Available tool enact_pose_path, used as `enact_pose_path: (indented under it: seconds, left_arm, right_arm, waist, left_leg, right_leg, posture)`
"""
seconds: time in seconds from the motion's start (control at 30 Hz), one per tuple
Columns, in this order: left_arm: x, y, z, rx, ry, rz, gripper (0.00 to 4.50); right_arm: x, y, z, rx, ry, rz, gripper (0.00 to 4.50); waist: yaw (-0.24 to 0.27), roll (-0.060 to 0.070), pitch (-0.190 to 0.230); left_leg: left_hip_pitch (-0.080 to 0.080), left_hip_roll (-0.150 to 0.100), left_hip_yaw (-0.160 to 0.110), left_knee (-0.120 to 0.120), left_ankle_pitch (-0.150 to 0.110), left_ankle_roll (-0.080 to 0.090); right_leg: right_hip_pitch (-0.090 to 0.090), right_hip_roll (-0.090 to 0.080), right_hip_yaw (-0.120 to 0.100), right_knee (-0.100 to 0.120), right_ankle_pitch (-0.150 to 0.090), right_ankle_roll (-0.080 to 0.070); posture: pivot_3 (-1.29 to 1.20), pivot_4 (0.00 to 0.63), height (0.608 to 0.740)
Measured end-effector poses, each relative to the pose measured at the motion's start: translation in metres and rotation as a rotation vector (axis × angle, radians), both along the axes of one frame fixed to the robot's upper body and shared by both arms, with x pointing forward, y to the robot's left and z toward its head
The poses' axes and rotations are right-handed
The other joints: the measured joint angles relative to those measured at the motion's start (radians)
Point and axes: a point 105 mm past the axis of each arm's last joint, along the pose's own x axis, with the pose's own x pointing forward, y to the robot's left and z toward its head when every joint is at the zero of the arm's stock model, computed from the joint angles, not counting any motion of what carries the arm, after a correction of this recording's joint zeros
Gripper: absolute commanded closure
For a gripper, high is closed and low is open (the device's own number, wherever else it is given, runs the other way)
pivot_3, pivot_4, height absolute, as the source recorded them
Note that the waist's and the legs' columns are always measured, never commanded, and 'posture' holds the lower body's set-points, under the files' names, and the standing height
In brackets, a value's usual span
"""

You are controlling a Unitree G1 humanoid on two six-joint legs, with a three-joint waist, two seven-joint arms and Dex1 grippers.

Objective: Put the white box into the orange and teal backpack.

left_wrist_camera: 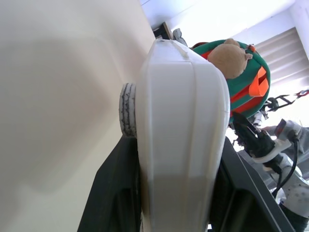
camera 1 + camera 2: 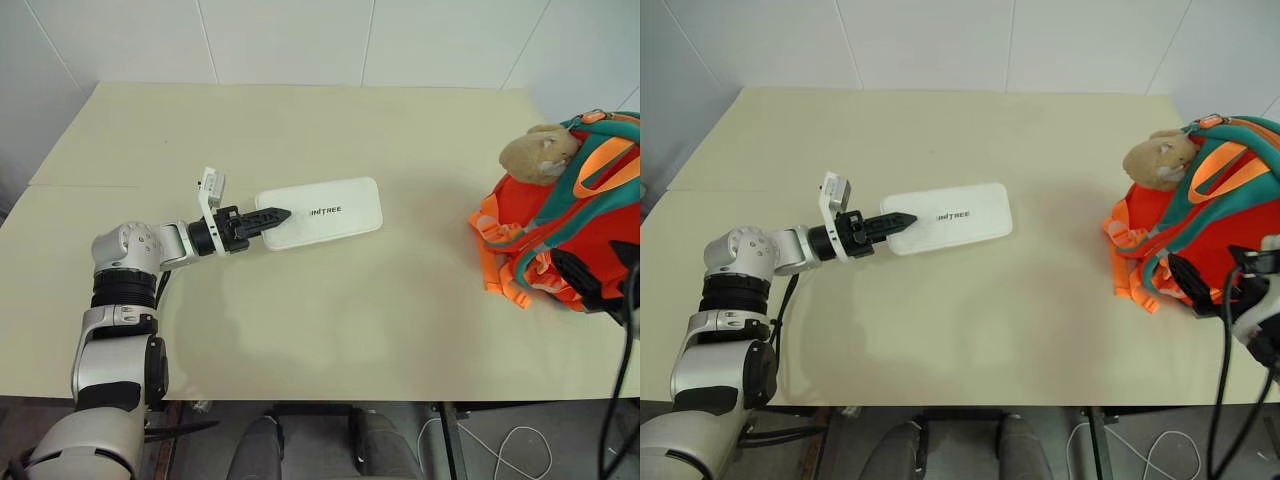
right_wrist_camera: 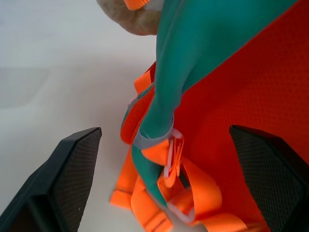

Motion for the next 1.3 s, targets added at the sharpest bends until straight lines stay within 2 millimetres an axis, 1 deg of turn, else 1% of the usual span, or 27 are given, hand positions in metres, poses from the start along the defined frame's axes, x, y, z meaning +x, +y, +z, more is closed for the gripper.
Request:
enact_pose_path:
  seconds: [0.13,0.23,0.27,0.33,0.43,0.57,0.6,0.63,0.7,0.73,0.9,0.97,1.03,1.07,1.1,1.17,1.3]
  left_arm:
    - [-0.001,-0.002,-0.002,-0.001,0.017,0.004,3.23]
    - [-0.004,-0.002,-0.005,0.008,0.026,0.005,3.23]
    - [-0.005,-0.001,-0.006,0.01,0.029,0.007,3.23]
    - [-0.006,0.0,-0.006,0.018,0.025,0.015,3.23]
    - [-0.007,0.006,-0.006,0.019,0.017,0.044,3.23]
    - [-0.005,0.016,-0.003,0.02,0.006,0.089,3.23]
    - [-0.005,0.019,-0.002,0.024,0.003,0.102,3.23]
    - [-0.004,0.022,-0.001,0.025,-0.001,0.114,3.23]
    - [-0.003,0.029,0.003,0.03,-0.016,0.14,3.23]
    - [-0.002,0.033,0.004,0.033,-0.022,0.155,3.23]
    - [0.009,0.057,0.015,0.067,-0.061,0.254,3.23]
    - [0.014,0.067,0.021,0.08,-0.084,0.292,3.23]
    - [0.016,0.073,0.025,0.086,-0.103,0.313,3.23]
    - [0.018,0.076,0.027,0.091,-0.116,0.321,3.23]
    - [0.019,0.079,0.028,0.093,-0.121,0.33,3.23]
    - [0.022,0.08,0.027,0.102,-0.12,0.336,3.23]
    - [0.026,0.081,0.028,0.12,-0.137,0.338,3.23]
  right_arm:
    - [0.019,-0.004,0.004,0.034,-0.052,-0.026,0.0]
    - [0.033,-0.002,0.011,0.062,-0.097,-0.023,0.0]
    - [0.038,-0.001,0.012,0.072,-0.105,-0.019,0.19]
    - [0.052,-0.001,0.015,0.101,-0.112,-0.031,0.62]
    - [0.064,0.004,0.018,0.115,-0.113,-0.036,1.65]
    - [0.072,0.013,0.022,0.113,-0.117,-0.018,3.08]
    - [0.073,0.017,0.024,0.113,-0.12,-0.009,3.36]
    - [0.075,0.02,0.026,0.112,-0.12,0.004,3.78]
    - [0.079,0.029,0.031,0.115,-0.129,0.038,4.36]
    - [0.08,0.034,0.034,0.116,-0.131,0.055,4.5]
    - [0.083,0.078,0.048,0.111,-0.141,0.217,4.5]
    - [0.081,0.1,0.056,0.106,-0.151,0.303,4.5]
    - [0.078,0.116,0.061,0.105,-0.154,0.369,4.5]
    - [0.075,0.126,0.063,0.103,-0.154,0.41,4.5]
    - [0.073,0.137,0.064,0.103,-0.151,0.453,4.5]
    - [0.07,0.151,0.067,0.104,-0.148,0.512,4.5]
    - [0.062,0.178,0.081,0.109,-0.176,0.622,4.5]
  waist:
    - [0.003,0.001,0.0]
    - [0.002,0.001,0.001]
    - [0.002,0.001,0.001]
    - [-0.001,0.001,0.001]
    - [0.002,0.002,0.001]
    - [0.002,0.002,0.001]
    - [0.0,0.002,0.001]
    - [-0.001,0.002,0.001]
    - [-0.002,0.003,0.002]
    - [-0.002,0.003,0.002]
    - [-0.001,0.003,0.002]
    - [-0.001,0.003,0.002]
    - [-0.001,0.003,0.002]
    - [-0.001,0.003,0.002]
    - [0.0,0.003,0.002]
    - [0.0,0.003,0.002]
    - [-0.001,0.003,0.002]
  left_leg:
    - [0.0,0.0,0.0,0.0,0.0,0.0]
    - [0.0,0.0,0.0,-0.001,0.0,-0.001]
    - [0.0,0.0,0.0,-0.001,0.0,-0.001]
    - [0.0,0.0,0.0,0.0,0.0,-0.001]
    - [0.001,0.001,0.0,0.0,0.0,-0.001]
    - [0.001,0.0,0.0,0.0,0.0,-0.001]
    - [0.001,0.0,0.0,0.0,0.0,-0.001]
    - [0.001,0.001,0.0,0.0,0.0,-0.001]
    - [0.001,0.001,0.0,0.0,0.0,-0.002]
    - [0.002,0.001,0.0,0.0,0.0,-0.002]
    - [0.001,0.002,0.0,0.0,0.001,-0.002]
    - [0.0,0.002,0.0,0.0,0.001,-0.002]
    - [-0.003,0.002,0.0,0.0,0.001,-0.003]
    - [-0.007,0.002,0.0,0.0,0.001,-0.003]
    - [-0.012,0.002,0.0,0.002,0.001,-0.004]
    - [-0.012,0.002,0.0,0.002,0.002,-0.004]
    - [-0.012,0.003,0.0,0.002,0.002,-0.004]
  right_leg:
    - [0.0,0.0,0.0,0.001,0.001,0.003]
    - [0.0,0.0,0.0,0.001,0.001,0.003]
    - [-0.001,0.0,0.0,0.002,0.001,0.003]
    - [-0.001,0.0,0.0,0.003,0.001,0.003]
    - [-0.001,0.001,0.0,0.005,0.0,0.003]
    - [-0.001,0.001,0.0,0.005,0.0,0.003]
    - [-0.001,0.001,0.0,0.005,0.0,0.003]
    - [-0.001,0.001,0.0,0.006,0.0,0.003]
    - [-0.001,0.002,0.0,0.007,0.0,0.003]
    - [-0.001,0.002,0.0,0.007,0.0,0.003]
    - [-0.003,0.003,0.0,0.008,0.0,0.003]
    - [-0.005,0.003,0.001,0.009,0.0,0.003]
    - [-0.008,0.003,0.001,0.009,0.0,0.003]
    - [-0.013,0.003,0.001,0.011,0.0,0.003]
    - [-0.017,0.003,0.001,0.015,0.0,0.003]
    - [-0.018,0.003,0.001,0.016,0.0,0.003]
    - [-0.018,0.004,0.001,0.016,0.0,0.002]
  posture:
    - [0.0,0.15,0.74]
    - [0.0,0.15,0.74]
    - [0.0,0.15,0.74]
    - [0.0,0.15,0.74]
    - [0.0,0.15,0.74]
    - [0.0,0.15,0.74]
    - [0.0,0.15,0.74]
    - [0.0,0.15,0.74]
    - [0.0,0.15,0.74]
    - [0.0,0.15,0.74]
    - [0.0,0.15,0.74]
    - [0.0,0.15,0.74]
    - [0.0,0.15,0.74]
    - [0.0,0.15,0.74]
    - [0.0,0.15,0.74]
    - [0.0,0.15,0.74]
    - [0.0,0.15,0.74]
